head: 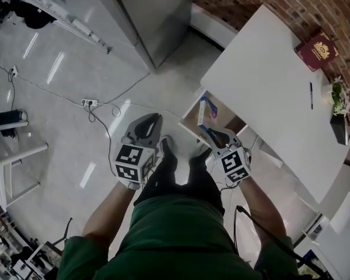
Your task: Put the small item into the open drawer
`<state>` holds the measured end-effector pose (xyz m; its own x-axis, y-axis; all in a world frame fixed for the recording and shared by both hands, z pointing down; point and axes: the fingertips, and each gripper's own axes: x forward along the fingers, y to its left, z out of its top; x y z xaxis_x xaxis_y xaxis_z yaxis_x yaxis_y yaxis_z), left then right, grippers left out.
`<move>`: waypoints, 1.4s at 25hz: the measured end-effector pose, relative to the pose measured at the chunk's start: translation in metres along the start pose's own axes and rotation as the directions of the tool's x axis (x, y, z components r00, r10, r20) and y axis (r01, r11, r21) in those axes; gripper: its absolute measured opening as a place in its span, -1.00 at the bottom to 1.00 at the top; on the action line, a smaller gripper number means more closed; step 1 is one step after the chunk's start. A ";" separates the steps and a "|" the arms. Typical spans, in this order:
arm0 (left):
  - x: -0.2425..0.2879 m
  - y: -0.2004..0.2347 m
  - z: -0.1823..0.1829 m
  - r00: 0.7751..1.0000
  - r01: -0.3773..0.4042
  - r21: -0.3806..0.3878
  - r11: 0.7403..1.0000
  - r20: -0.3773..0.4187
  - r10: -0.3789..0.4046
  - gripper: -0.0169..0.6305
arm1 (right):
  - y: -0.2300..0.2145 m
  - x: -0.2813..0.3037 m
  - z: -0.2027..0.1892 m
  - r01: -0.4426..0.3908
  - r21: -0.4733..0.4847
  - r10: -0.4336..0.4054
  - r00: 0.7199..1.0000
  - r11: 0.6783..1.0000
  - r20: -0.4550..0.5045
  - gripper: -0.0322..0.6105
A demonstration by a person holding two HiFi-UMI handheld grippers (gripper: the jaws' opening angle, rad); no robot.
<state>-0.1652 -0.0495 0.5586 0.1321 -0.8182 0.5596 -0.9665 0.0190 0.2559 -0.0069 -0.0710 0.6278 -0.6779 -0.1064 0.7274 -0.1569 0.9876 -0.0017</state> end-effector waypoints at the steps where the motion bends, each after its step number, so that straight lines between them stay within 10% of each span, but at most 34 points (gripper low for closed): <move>1: 0.001 0.002 -0.001 1.000 0.006 0.002 1.000 -0.004 -0.006 -0.87 | 0.001 0.003 -0.004 0.003 0.005 -0.003 1.000 1.000 -0.018 -0.80; 16: 0.025 0.019 -0.038 0.995 0.071 0.041 0.997 -0.079 -0.067 -0.87 | 0.003 0.079 -0.093 -0.014 0.071 0.029 0.976 0.997 -0.216 -0.80; 35: 0.045 0.015 -0.095 0.990 -0.017 -0.074 0.997 -0.144 0.006 -0.87 | -0.015 0.174 -0.184 -0.078 -0.249 -0.035 0.906 0.965 -0.422 -0.80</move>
<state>-0.1527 -0.0311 0.6620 0.1567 -0.7268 0.6687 -0.9496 0.0751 0.3042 0.0095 -0.0832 0.8802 -0.3060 -0.0827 0.9484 0.0809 0.9904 0.1125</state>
